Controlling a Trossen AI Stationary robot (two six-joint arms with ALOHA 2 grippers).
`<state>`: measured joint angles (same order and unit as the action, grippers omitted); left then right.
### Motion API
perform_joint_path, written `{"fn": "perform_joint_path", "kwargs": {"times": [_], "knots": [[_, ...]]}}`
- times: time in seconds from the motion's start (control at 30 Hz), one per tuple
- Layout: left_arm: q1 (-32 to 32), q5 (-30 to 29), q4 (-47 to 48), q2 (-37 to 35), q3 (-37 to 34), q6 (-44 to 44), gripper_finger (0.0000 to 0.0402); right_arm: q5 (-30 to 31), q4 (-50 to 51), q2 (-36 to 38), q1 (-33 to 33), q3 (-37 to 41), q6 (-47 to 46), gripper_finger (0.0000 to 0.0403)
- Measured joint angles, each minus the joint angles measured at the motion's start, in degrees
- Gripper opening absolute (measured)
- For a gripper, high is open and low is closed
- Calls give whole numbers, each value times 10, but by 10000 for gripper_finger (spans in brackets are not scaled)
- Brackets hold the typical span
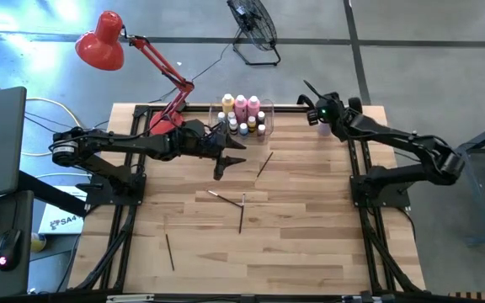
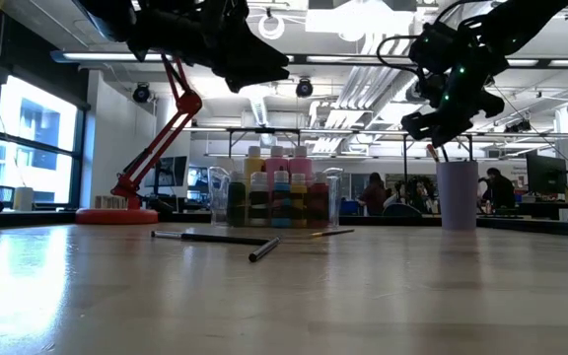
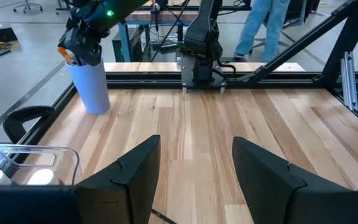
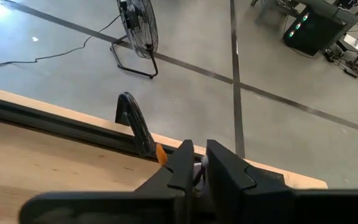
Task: Pick & Place Paint Supplies
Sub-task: Put the black paint brush into the violet cup
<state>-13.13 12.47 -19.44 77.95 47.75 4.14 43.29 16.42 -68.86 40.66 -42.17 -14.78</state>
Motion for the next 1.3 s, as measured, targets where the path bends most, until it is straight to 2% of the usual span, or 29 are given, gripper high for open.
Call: {"fn": "perform_joint_path", "kwargs": {"times": [0.27,0.43,0.57,0.7,1.03,1.1,1.17,1.3], "knots": [[0,-2,0,0,0,0,198,-13,0,0,-3,0,40,102],[0,-10,0,0,0,0,198,-15,1,17,-33,0,67,141],[0,-15,0,0,0,3,198,-11,0,51,-72,0,92,142],[0,-16,-1,0,0,5,198,37,-4,96,-106,0,118,129],[0,-17,-1,0,0,1,198,41,-18,182,-115,0,135,108],[0,-20,5,-7,-1,1,198,21,-21,201,-130,0,131,107],[0,-32,5,-19,-1,1,198,-34,-26,219,-148,0,129,107],[0,-38,58,-63,0,3,198,-218,-24,240,-190,0,89,107]]}}
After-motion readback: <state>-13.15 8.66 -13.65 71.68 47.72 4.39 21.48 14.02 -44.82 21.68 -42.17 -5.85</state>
